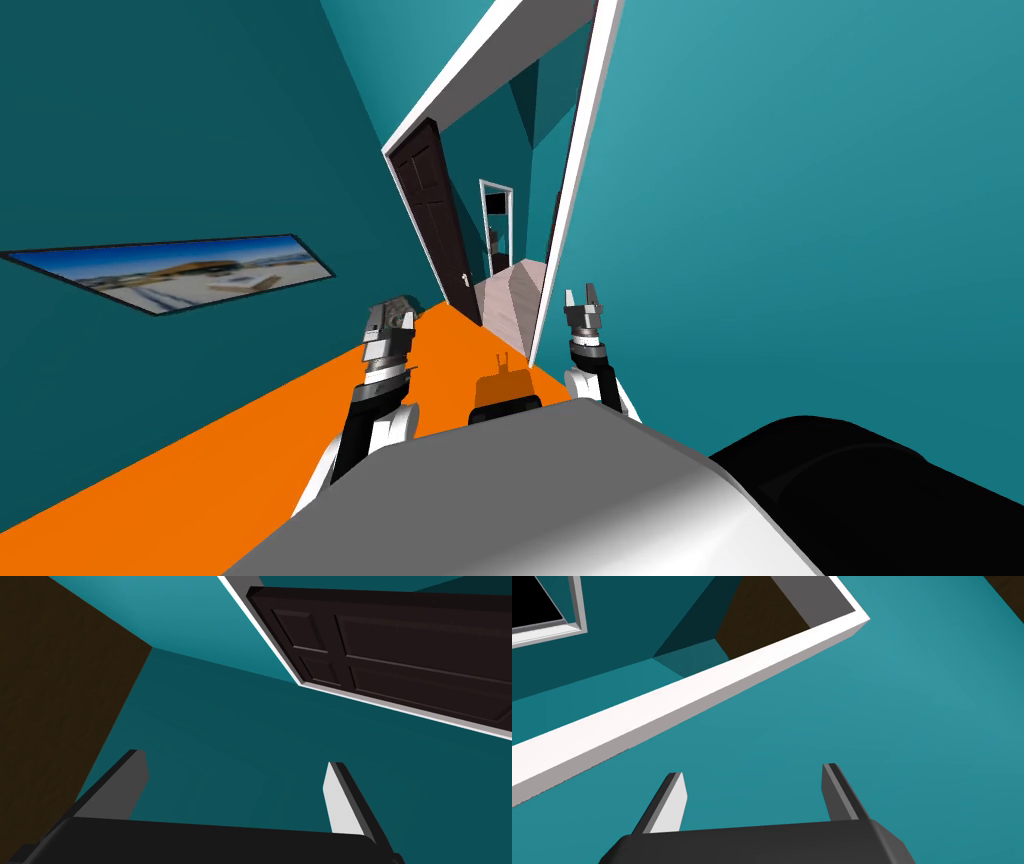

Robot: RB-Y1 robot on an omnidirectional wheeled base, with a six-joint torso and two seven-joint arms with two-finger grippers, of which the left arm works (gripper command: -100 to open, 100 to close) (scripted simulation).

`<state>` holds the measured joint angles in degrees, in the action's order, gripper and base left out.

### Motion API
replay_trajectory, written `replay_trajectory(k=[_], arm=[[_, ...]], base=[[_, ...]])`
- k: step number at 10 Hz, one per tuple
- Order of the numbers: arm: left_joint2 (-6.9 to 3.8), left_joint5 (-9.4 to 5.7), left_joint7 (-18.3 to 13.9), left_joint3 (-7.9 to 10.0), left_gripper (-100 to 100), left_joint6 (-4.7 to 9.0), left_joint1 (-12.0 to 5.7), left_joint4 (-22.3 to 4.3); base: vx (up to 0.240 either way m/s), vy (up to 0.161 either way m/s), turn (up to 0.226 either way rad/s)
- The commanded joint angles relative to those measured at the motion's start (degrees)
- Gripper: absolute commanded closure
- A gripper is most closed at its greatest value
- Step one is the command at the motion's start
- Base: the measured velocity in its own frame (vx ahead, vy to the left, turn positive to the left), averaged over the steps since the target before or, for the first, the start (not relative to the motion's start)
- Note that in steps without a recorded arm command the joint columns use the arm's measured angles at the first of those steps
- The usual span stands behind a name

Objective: Push the door open

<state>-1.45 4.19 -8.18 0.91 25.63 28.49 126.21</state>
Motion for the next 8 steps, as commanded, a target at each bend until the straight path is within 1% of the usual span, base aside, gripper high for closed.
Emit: replay_trajectory(k=[1,3,6,7,8], arm=[[-0.47,-0.39,0.3,-0.81,-100,0.31,-0.86,-2.0],[-1.15,-1.01,0.6,-1.72,-100,1.01,-2.18,-5.1],[-1.64,-1.56,0.9,-2.51,-100,1.62,-3.34,-7.8],[-1.97,-1.93,1.1,-3.04,-100,2.03,-4.11,-9.6],[-2.12,-2.13,1.2,-3.34,-100,2.25,-4.54,-10.6]], base=[[0.12,0.088,-0.085],[0.133,0.107,-0.087],[0.108,0.074,-0.051],[0.119,0.091,-0.095],[0.116,0.09,-0.07]])
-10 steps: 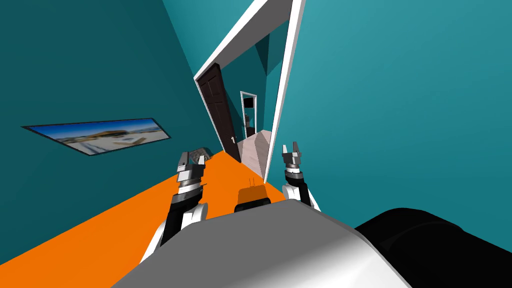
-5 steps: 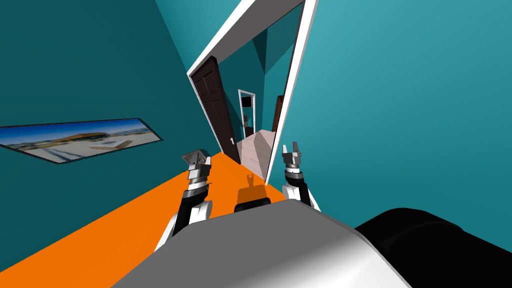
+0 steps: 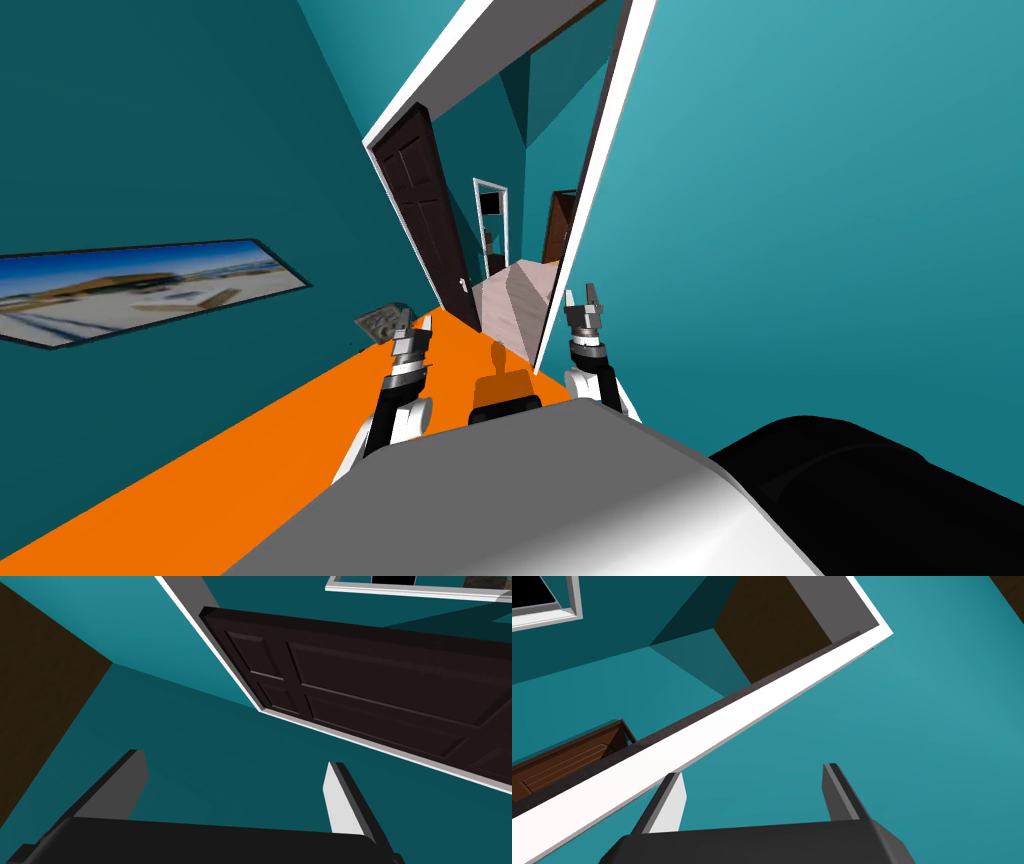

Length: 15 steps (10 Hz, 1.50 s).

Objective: Push the door open

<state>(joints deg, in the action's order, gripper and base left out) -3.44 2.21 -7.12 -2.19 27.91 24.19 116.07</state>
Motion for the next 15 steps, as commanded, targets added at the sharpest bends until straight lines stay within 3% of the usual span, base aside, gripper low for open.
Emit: replay_trajectory(k=[1,15], arm=[[-0.42,-0.58,0.3,-0.86,-100,0.45,-1.15,-2.6],[-2.03,-3.85,1.9,-5.59,-100,4.08,-8.04,-18.7]], base=[[0.115,0.118,-0.091],[0.09,0.095,-0.067]])
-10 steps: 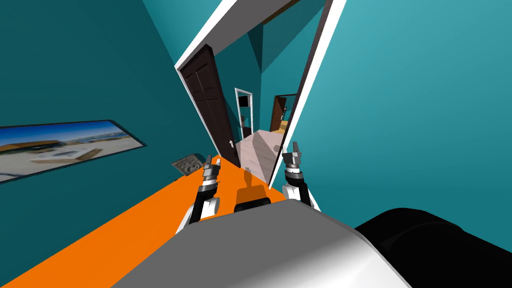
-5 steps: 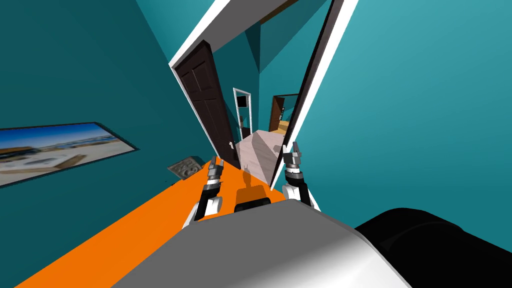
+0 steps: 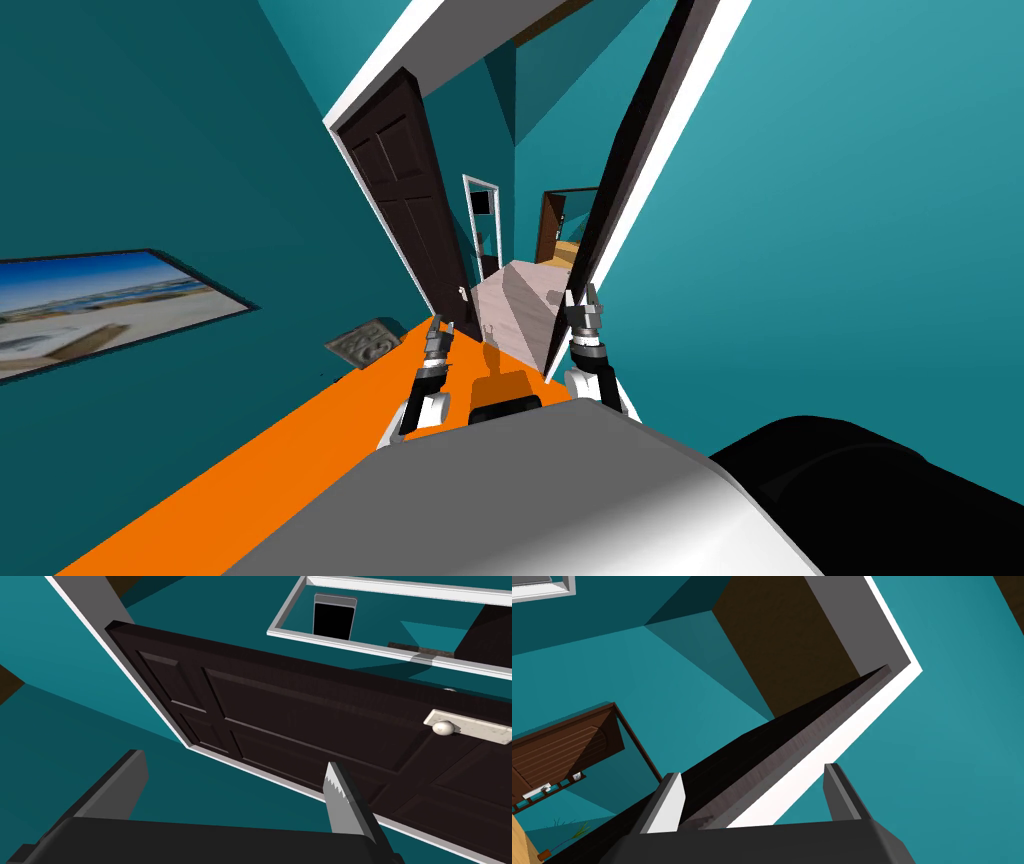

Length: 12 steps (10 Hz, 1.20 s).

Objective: Push the door open

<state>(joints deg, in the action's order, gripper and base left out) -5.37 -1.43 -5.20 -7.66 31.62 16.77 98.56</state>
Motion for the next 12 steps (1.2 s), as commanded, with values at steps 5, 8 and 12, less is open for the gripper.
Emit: replay_trajectory(k=[5,8,12], arm=[[-0.47,-1.48,0.6,-1.95,-100,1.78,-3.29,-7.5],[-0.65,-2.26,1.0,-3.07,-100,2.63,-4.93,-11.3],[-0.85,-3.55,1.7,-4.94,-100,4.07,-7.65,-17.7]], base=[[0.078,0.092,-0.07],[0.079,0.111,-0.081],[0.084,0.129,-0.089]])
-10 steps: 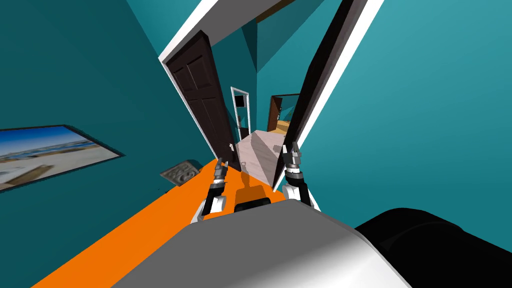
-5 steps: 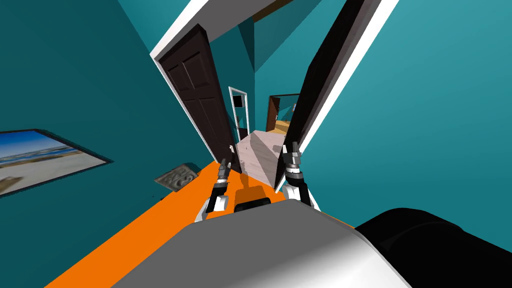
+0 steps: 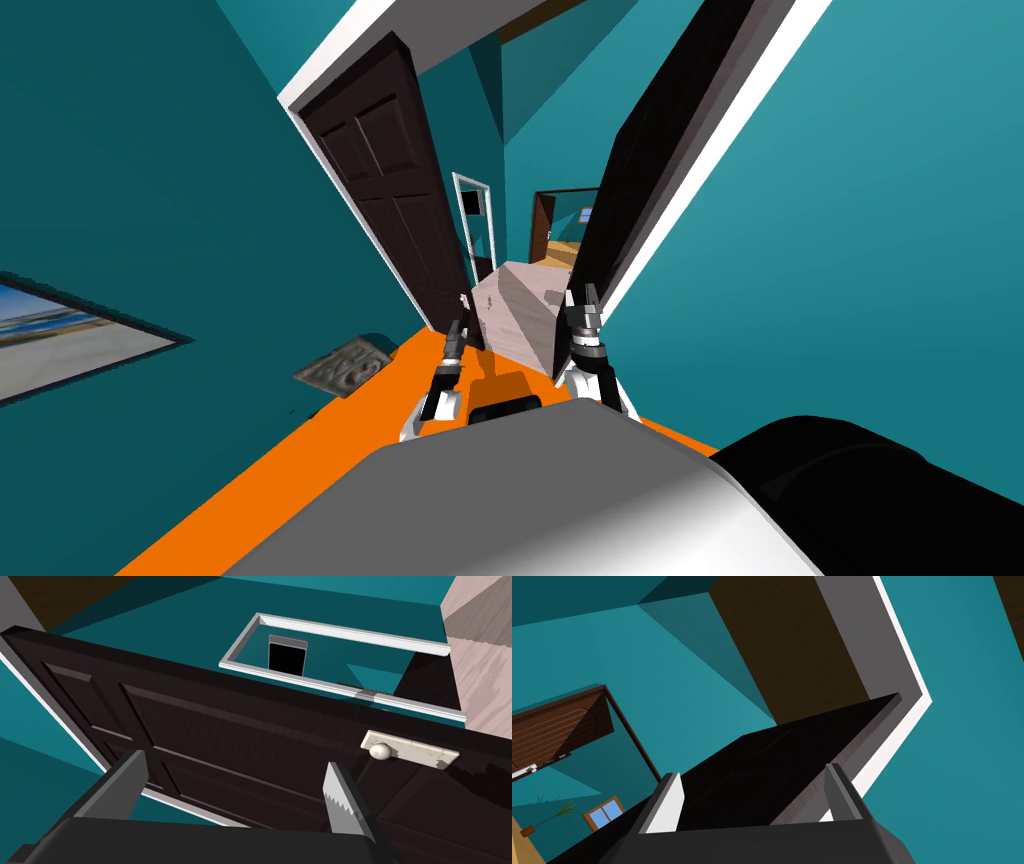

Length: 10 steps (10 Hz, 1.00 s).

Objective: Push the door open

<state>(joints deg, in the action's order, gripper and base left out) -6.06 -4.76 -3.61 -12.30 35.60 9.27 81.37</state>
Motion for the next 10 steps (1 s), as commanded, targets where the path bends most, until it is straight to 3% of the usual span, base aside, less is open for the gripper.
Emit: replay_trajectory(k=[1,10], arm=[[-0.19,-0.48,0.2,-0.68,-100,0.37,-0.7,-1.8],[-0.34,-2.73,1.3,-3.95,-100,2.88,-5.46,-12.9]], base=[[0.088,0.143,-0.083],[0.066,0.109,-0.067]])
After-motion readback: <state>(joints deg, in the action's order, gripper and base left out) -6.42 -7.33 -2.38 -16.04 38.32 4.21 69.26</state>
